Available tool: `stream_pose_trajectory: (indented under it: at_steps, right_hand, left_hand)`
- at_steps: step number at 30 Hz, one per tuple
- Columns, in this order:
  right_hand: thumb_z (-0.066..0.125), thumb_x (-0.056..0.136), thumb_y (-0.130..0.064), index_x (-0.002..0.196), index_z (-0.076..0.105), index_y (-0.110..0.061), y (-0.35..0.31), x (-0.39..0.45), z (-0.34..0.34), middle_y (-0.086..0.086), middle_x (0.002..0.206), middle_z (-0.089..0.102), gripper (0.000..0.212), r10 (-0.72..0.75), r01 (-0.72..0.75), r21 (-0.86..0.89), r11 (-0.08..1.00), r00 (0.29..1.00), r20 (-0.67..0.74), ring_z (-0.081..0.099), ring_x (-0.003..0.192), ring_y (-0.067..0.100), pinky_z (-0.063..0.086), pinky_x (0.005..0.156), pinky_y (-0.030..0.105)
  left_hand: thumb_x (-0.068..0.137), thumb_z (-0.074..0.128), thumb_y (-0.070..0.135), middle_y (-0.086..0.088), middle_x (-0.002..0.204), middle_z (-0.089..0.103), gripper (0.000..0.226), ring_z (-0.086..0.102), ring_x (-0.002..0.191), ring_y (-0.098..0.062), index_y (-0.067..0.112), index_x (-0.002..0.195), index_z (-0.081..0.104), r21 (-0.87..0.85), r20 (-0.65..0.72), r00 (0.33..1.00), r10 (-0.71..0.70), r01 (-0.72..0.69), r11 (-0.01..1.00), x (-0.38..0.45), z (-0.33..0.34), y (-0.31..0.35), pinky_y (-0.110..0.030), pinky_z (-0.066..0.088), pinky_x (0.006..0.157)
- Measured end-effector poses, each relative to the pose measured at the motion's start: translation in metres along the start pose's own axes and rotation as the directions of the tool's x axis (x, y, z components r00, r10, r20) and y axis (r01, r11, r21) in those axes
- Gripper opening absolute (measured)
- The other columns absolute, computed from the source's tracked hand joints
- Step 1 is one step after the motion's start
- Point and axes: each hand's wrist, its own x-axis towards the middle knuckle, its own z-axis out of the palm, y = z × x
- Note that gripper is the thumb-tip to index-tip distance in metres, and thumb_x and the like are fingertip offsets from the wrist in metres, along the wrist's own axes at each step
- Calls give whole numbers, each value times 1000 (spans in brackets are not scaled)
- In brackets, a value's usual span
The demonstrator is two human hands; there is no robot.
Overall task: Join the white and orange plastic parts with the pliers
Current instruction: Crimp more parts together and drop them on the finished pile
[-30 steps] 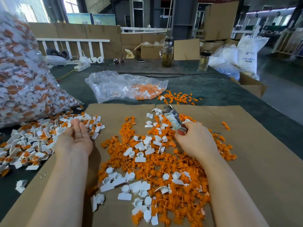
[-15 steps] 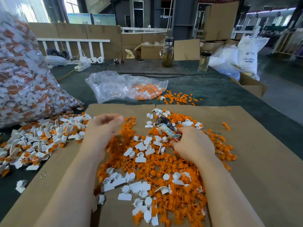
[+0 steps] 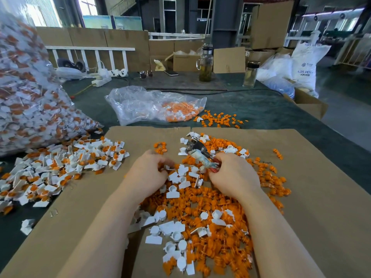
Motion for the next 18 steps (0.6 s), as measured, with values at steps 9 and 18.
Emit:
stream_pose_trajectory:
  at_steps: [9, 18]
  right_hand:
    - [62, 89, -31, 83, 52, -28, -3, 1, -3, -13, 74, 55, 11, 27, 25, 289, 957, 984, -173, 52, 65, 5, 31, 49, 23]
    - [67, 90, -27, 91, 62, -27, -15, -3, -6, -11, 76, 62, 5, -11, 166, 610, 775, 968, -250, 58, 72, 5, 41, 53, 13]
  left_hand:
    - [90, 70, 31, 4, 105, 61, 8, 49, 84, -7, 27, 95, 75, -25, -221, 972, -75, 71, 997, 4, 9, -3, -23, 39, 75]
    - [88, 73, 14, -4, 76, 76, 2, 75, 74, -15, 13, 86, 73, -869, -76, 940, -332, 101, 485, -7, 2, 27, -23, 57, 65]
